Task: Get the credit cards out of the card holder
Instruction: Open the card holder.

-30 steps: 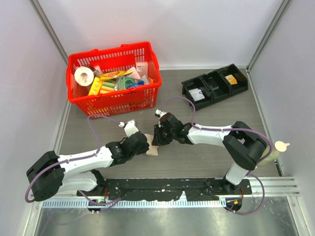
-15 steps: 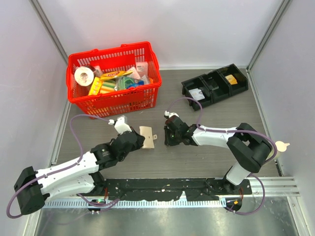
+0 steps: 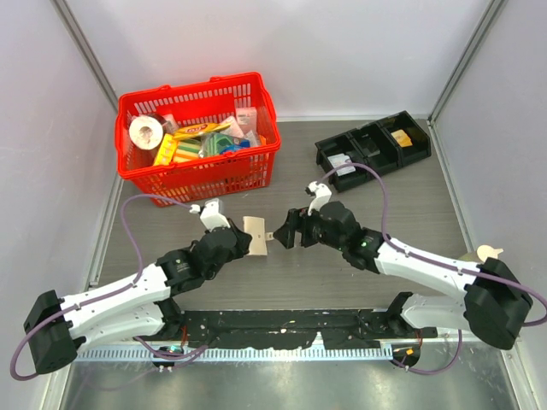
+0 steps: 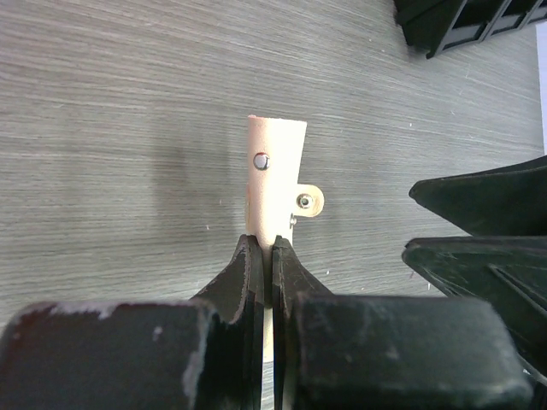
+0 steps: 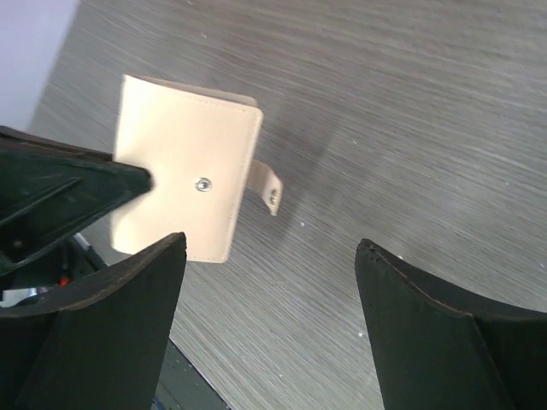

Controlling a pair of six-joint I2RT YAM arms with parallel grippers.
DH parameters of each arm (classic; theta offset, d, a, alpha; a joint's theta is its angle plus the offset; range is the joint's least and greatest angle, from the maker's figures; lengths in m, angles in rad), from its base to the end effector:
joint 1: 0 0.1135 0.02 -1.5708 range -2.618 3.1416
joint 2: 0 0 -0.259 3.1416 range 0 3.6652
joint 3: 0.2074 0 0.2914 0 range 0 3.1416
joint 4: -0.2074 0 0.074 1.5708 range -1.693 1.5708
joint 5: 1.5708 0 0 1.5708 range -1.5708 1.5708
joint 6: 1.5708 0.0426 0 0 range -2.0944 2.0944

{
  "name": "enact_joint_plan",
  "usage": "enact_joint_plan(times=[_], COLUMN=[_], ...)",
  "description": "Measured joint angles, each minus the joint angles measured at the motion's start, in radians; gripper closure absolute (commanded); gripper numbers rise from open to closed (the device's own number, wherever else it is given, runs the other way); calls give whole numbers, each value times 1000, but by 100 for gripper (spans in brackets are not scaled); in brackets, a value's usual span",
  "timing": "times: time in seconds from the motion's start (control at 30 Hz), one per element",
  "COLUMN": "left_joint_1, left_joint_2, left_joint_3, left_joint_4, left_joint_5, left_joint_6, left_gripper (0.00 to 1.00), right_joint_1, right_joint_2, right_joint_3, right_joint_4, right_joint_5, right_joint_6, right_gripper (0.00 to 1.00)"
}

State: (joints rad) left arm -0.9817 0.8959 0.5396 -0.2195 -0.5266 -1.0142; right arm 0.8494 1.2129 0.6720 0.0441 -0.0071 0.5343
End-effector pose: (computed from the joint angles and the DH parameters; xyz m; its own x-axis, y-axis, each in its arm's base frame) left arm 0.1508 -0.1871 0.2121 -0.5713 -0.4662 -0.6755 -0.0009 0.8233 -0.5676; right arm 0.2026 0.2308 0.2051 -0.6554 0.0259 -0.7549 -0.4895 0.7466 0.4506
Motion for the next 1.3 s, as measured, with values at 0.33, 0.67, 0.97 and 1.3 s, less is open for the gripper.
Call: enact_joint_plan(times=[0.33,0.67,0.97,1.3], left_joint_1=[0,0,0,0], left_joint_2=[-46,-68,-110,-112], left_joint_3=[-17,-31,-54,-60], left_joint_4=[76,149,195,233], left_joint_5=[33,81,119,157], left_joint_6=[58,62,53,54], left_gripper=[100,100,100,100], right_joint_1=[0,-15,-74,-87], right_joint_2=[-79,-17,64,72], right_joint_3=[-171,-196,-263,-265], right_joint_4=[269,431,556,645], right_joint_5=[-26,-74,-100,-162], right_joint_6=[14,24,70,83], right_gripper=[12,29,42,95])
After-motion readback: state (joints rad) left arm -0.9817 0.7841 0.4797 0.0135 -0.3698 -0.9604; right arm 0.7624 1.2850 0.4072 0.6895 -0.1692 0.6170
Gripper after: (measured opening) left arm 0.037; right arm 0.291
